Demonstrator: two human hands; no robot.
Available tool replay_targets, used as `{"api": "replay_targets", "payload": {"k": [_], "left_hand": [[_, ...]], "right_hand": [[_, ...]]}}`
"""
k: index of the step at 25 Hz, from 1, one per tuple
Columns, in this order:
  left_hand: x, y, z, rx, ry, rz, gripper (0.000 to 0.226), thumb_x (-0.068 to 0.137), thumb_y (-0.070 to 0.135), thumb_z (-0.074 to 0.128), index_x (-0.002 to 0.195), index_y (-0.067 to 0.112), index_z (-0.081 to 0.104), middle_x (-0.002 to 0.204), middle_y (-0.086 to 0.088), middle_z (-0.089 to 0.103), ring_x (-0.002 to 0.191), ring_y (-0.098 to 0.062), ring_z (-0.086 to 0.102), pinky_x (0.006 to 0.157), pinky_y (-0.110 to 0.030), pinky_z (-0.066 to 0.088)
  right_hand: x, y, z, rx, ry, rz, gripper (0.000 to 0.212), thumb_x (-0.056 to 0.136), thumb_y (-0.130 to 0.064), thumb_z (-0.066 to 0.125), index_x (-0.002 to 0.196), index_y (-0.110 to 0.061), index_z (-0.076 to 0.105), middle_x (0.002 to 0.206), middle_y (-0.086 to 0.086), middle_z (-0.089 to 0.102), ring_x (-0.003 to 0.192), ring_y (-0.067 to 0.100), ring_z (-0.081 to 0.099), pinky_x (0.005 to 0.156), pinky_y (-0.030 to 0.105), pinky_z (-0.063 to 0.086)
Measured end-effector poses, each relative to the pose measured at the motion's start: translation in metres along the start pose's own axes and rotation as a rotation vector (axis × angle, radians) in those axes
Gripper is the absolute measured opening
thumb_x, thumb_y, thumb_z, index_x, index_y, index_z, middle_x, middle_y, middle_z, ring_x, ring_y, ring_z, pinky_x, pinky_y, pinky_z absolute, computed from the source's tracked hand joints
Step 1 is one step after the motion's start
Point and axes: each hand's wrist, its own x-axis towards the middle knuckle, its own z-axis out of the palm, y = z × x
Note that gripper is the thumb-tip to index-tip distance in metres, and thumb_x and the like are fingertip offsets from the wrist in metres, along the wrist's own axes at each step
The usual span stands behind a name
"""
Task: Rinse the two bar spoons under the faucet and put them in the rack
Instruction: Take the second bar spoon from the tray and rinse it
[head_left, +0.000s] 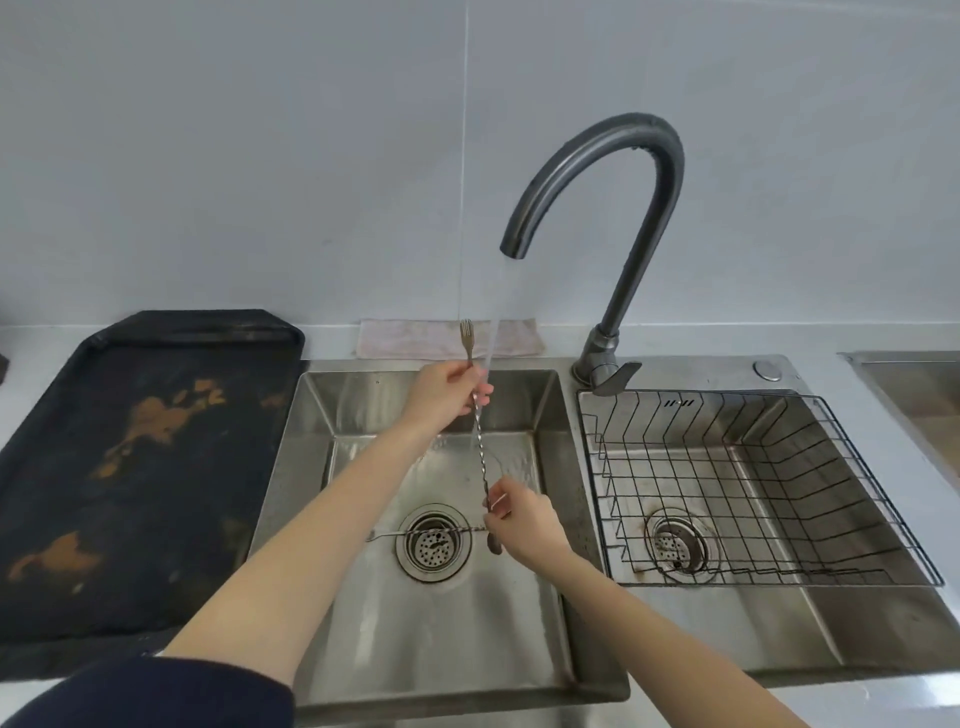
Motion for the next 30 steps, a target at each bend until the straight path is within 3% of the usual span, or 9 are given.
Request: {"api": "replay_targets", "payload": {"k": [6,9,11,15,19,22,25,27,30], "left_hand": [[0.017,0.013,0.021,0.019,0.005,0.008,0.019,0.095,0.018,0.047,0.096,0.006,0.063,0.081,-0.002,0.065,0.064,-0.006,0.06,0.075,-0.026,0.054],[0.019,0.013,0.024,0.057,0.008,0.009,0.026,0.095,0.018,0.047,0.071,0.015,0.057,0.068,-0.001,0.062,0.052,-0.003,0.058,0.055,-0.013,0.05],[0.02,0.013,0.023,0.035,0.014,-0.016,0.021,0.095,0.017,0.047,0.08,0.01,0.061,0.071,0.0,0.063,0.057,-0.005,0.061,0.045,-0.007,0.048],[0.021,0.014,0.022,0.018,0.022,-0.075,0.019,0.094,0.009,0.047,0.111,0.007,0.055,0.076,0.006,0.067,0.054,0.0,0.066,0.052,-0.013,0.049],[0.018,0.014,0.02,-0.058,0.05,-0.048,0.021,0.098,0.021,0.039,0.086,0.017,0.055,0.077,0.0,0.067,0.044,0.002,0.064,0.049,-0.014,0.043],[0.018,0.014,0.018,-0.068,0.044,-0.059,0.026,0.097,0.025,0.041,0.082,0.015,0.061,0.074,0.003,0.066,0.05,0.0,0.065,0.054,-0.017,0.04],[0.017,0.012,0.017,-0.044,-0.003,-0.048,0.014,0.093,0.014,0.052,0.103,0.009,0.06,0.077,0.002,0.064,0.065,-0.008,0.062,0.057,-0.017,0.045],[0.015,0.007,0.017,-0.079,-0.012,-0.047,0.017,0.091,0.009,0.054,0.108,0.007,0.057,0.083,-0.002,0.066,0.056,0.001,0.065,0.052,-0.01,0.051],[0.01,-0.004,0.02,-0.085,-0.014,-0.103,0.018,0.091,0.01,0.054,0.108,0.006,0.058,0.099,-0.007,0.068,0.051,0.007,0.065,0.051,-0.005,0.051]], "right_hand": [[0.002,0.026,-0.017,0.029,0.03,-0.018,0.01,0.089,-0.017,0.058,0.098,-0.014,0.059,0.105,0.007,0.07,0.081,0.015,0.055,0.074,0.028,0.047],[-0.001,0.031,-0.022,0.04,0.046,-0.048,0.012,0.088,-0.018,0.06,0.099,-0.013,0.06,0.101,0.005,0.07,0.088,0.019,0.063,0.077,0.033,0.052],[-0.005,0.032,-0.023,0.037,0.056,-0.081,0.014,0.087,-0.018,0.062,0.099,-0.012,0.06,0.091,0.004,0.067,0.087,0.019,0.063,0.081,0.035,0.054],[-0.01,0.035,-0.023,0.053,0.048,-0.091,0.012,0.085,-0.018,0.064,0.084,-0.019,0.052,0.075,-0.005,0.058,0.067,0.021,0.063,0.073,0.04,0.058],[-0.016,0.033,-0.02,0.069,0.02,-0.081,0.013,0.087,-0.02,0.062,0.084,-0.02,0.05,0.066,-0.01,0.054,0.045,0.003,0.054,0.059,0.028,0.052],[-0.022,0.031,-0.016,0.083,0.011,-0.076,0.019,0.087,-0.022,0.063,0.076,-0.024,0.047,0.073,-0.006,0.058,0.05,0.008,0.058,0.063,0.027,0.052],[-0.022,0.029,-0.015,0.091,0.025,-0.076,0.021,0.086,-0.02,0.064,0.076,-0.025,0.047,0.075,-0.005,0.057,0.064,0.014,0.059,0.073,0.033,0.054],[-0.023,0.027,-0.018,0.115,0.024,-0.089,0.017,0.087,-0.018,0.064,0.081,-0.02,0.048,0.067,-0.008,0.052,0.057,0.01,0.055,0.063,0.023,0.049],[-0.022,0.025,-0.022,0.122,0.053,-0.107,0.016,0.086,-0.019,0.066,0.083,-0.019,0.05,0.066,-0.011,0.05,0.07,0.011,0.054,0.071,0.026,0.048]]}}
